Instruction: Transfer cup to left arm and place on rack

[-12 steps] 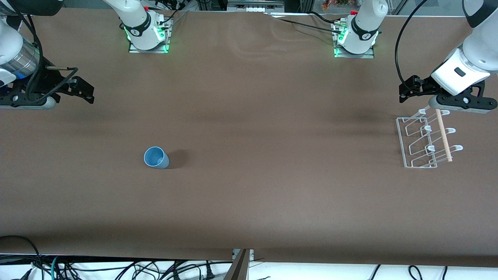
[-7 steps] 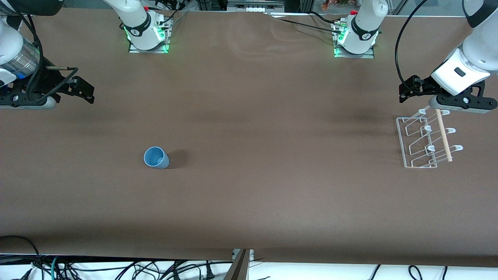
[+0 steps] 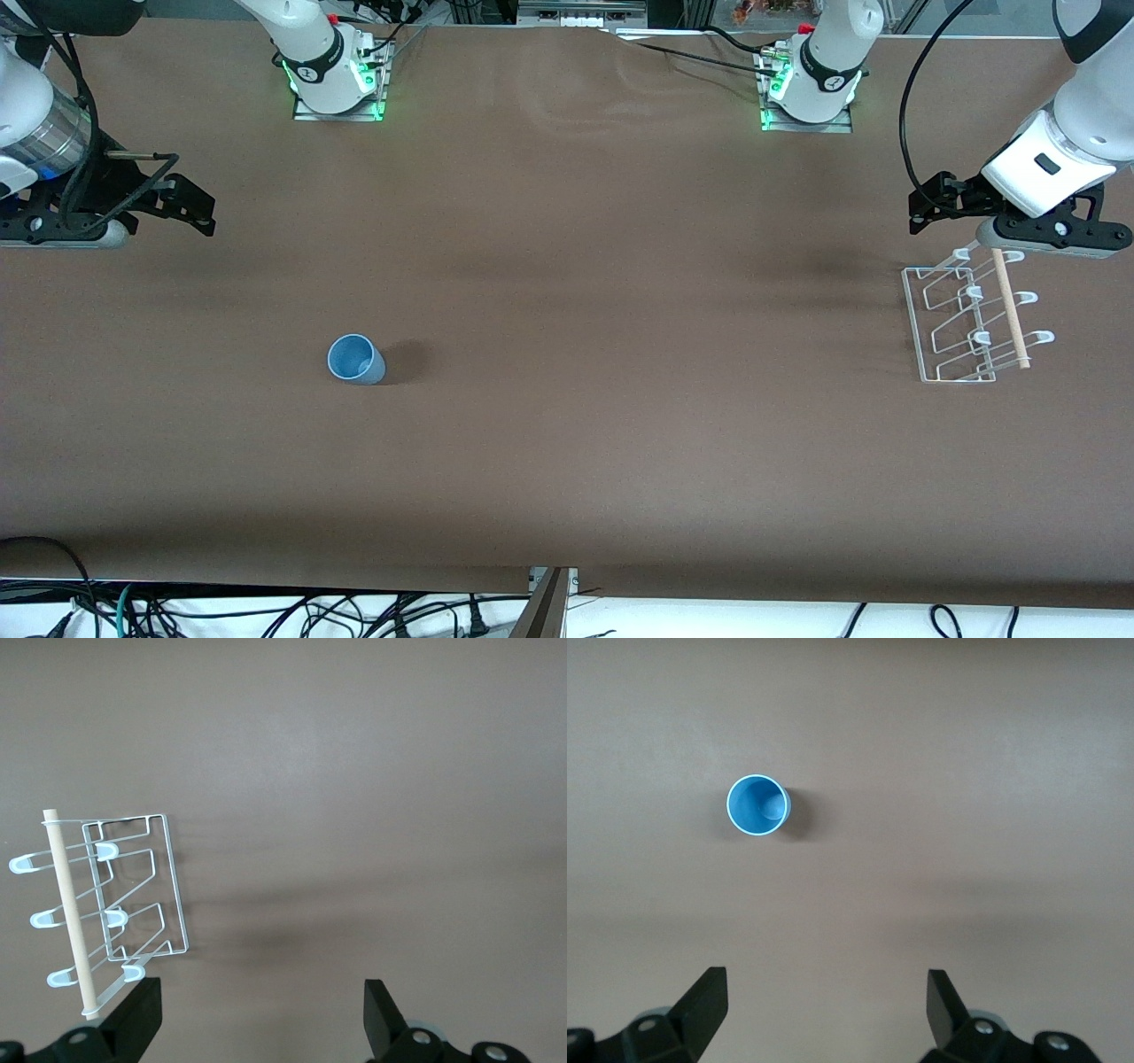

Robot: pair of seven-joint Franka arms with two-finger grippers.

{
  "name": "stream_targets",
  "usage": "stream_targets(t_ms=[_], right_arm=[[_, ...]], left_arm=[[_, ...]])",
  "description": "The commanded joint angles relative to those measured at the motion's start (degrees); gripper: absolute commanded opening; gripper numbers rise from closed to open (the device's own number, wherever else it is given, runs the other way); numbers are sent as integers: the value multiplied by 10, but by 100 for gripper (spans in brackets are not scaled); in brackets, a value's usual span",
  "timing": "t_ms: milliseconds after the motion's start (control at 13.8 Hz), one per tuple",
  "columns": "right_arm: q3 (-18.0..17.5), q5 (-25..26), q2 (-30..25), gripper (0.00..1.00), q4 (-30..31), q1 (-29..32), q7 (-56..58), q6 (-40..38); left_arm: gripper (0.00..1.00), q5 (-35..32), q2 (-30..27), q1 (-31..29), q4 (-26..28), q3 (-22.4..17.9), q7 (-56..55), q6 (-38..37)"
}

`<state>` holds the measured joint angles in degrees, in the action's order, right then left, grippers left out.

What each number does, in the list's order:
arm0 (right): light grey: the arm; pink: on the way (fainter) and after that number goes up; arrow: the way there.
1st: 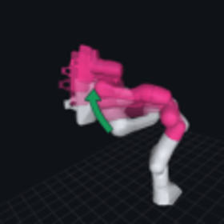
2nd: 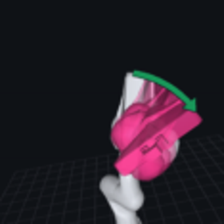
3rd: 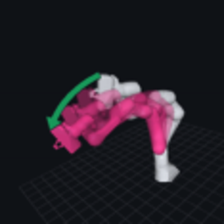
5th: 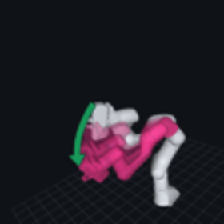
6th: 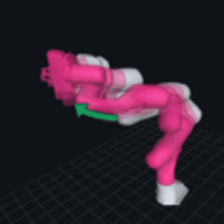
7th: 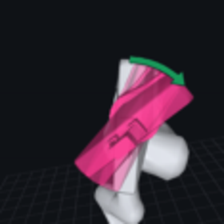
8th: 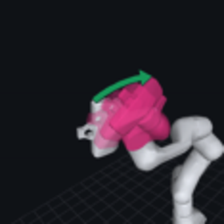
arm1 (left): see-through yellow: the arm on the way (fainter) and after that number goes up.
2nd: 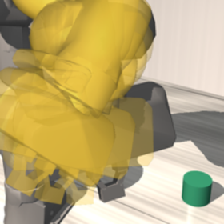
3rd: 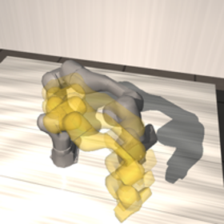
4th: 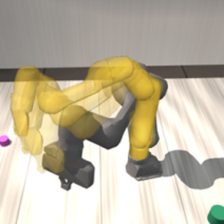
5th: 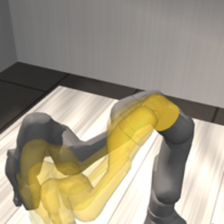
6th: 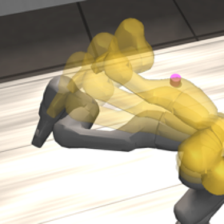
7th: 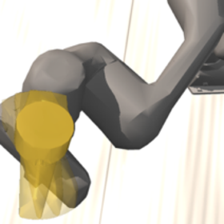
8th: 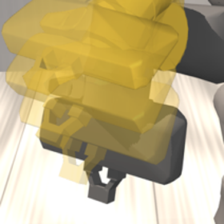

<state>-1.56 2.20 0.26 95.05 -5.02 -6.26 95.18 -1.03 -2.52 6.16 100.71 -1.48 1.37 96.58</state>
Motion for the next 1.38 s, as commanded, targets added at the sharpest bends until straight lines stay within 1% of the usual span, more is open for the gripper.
stream_targets(t_ms=[0, 73, 145, 218, 800, 1164, 1309], right_arm=[[-7, -5, 3, 99, -11, 4, 8, -28], [-5, -27, 4, 99, -11, 4, 10, -29], [0, -64, 4, 99, -11, 7, 19, -31], [0, -77, 4, 99, -11, 9, 33, -31], [0, -77, 15, 99, -9, 8, 42, -34], [-1, -74, 42, 99, -8, 7, 37, -39], [0, -70, 68, 99, -8, 6, 43, -21]], left_arm=[[100, 8, -4, 2, -4, -3, 3, -8], [100, 8, -3, 2, -3, -3, 3, -8], [100, 8, -4, 2, -4, -3, 3, -8], [100, 8, -4, 2, -3, -3, 3, -8], [100, 8, -3, 2, -3, -3, 3, -8], [100, 8, -3, 2, -4, -3, 3, -8], [100, 8, -3, 2, -3, -3, 3, -8]])
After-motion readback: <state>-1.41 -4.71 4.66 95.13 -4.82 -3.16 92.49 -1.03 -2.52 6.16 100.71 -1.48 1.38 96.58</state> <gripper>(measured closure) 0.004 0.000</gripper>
